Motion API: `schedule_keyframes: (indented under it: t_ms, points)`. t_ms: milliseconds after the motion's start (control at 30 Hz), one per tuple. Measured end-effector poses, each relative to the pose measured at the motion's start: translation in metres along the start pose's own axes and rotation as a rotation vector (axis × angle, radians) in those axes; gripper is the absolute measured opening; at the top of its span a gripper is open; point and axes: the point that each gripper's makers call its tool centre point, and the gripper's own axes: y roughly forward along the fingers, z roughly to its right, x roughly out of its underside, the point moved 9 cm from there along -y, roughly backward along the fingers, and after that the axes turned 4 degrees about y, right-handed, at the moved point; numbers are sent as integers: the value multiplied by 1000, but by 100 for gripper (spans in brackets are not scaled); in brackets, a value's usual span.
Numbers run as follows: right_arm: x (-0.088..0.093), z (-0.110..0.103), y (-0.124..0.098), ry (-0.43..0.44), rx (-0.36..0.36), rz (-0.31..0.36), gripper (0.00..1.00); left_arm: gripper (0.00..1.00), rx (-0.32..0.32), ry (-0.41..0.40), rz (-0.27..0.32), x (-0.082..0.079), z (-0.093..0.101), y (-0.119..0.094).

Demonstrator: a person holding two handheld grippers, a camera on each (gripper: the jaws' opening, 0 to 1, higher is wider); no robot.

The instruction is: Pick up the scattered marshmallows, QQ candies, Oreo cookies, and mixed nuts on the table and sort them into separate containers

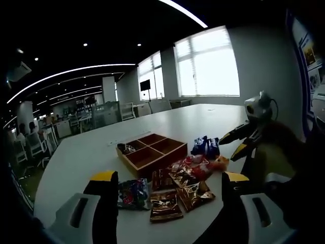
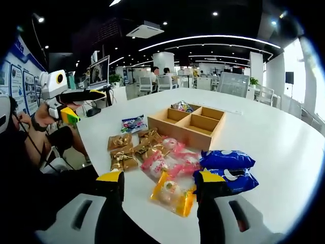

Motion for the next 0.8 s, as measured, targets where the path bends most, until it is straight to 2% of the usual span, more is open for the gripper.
schedule_keyframes:
  t_ms: [267,800]
  points:
    - [0,-2,4,6,-23,-2,53,88,3,0,-4,1,1,1]
    - [2,-2,10,-16,-21,-26,49,87,6,3,-8,2,0,1]
